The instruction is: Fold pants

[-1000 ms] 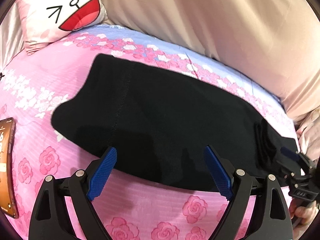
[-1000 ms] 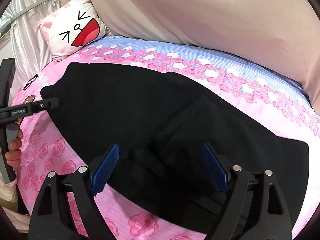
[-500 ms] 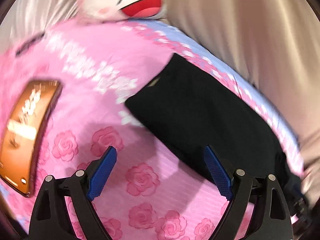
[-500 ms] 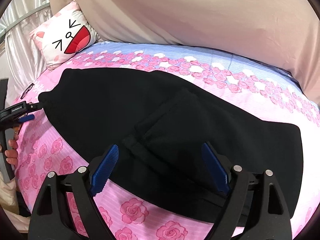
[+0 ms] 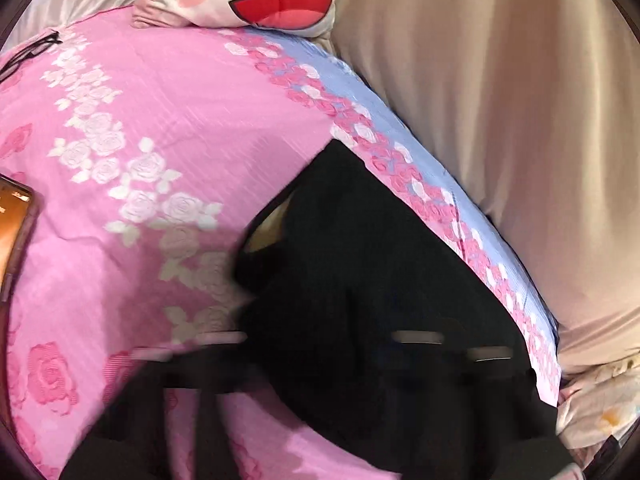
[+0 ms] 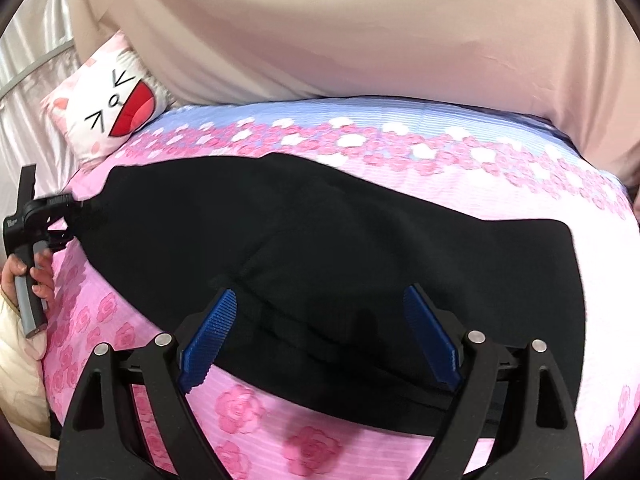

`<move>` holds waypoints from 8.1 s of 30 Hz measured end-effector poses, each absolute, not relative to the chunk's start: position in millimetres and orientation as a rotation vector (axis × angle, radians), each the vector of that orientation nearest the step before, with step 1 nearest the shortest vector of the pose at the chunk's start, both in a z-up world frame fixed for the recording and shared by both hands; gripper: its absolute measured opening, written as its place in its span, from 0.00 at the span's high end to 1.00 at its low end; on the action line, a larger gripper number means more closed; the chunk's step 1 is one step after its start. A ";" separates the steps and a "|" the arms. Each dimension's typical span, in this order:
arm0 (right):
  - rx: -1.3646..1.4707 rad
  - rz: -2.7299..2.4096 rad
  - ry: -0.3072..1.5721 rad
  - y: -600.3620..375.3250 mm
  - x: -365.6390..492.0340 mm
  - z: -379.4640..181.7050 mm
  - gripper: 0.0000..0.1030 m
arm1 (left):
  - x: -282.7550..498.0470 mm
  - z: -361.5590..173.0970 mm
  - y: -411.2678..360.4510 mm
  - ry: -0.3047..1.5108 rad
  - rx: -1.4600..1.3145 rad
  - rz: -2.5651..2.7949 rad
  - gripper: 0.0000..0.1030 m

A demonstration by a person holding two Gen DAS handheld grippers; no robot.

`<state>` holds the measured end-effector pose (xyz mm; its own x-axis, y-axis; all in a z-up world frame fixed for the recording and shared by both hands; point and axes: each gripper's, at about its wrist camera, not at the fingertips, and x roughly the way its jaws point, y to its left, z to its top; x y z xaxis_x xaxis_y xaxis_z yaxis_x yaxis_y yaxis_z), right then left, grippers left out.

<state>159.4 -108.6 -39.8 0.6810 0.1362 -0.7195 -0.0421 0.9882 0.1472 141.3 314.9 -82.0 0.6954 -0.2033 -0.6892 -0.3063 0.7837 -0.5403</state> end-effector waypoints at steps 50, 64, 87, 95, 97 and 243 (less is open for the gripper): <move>-0.061 0.052 0.751 -96.9 159.2 -24.9 0.19 | 129.9 -21.6 254.1 0.697 -0.396 0.055 0.82; 0.332 -0.320 0.695 -284.1 55.2 -33.2 0.15 | 79.8 62.9 37.5 0.541 -0.074 -0.362 0.62; 0.277 -0.216 0.735 -242.1 88.4 -31.1 0.15 | 142.3 -59.7 142.9 0.696 0.166 0.413 0.22; 0.246 -0.182 0.724 -223.3 103.1 -20.5 0.12 | 113.1 -55.4 277.7 0.727 -0.213 0.700 0.21; 0.256 -0.146 0.735 -217.4 113.3 -24.0 0.12 | 104.4 -61.5 291.2 0.778 -0.326 0.622 0.21; 0.317 -0.107 0.750 -244.9 103.8 -33.4 0.42 | 102.3 -25.2 34.3 0.763 0.128 0.026 0.16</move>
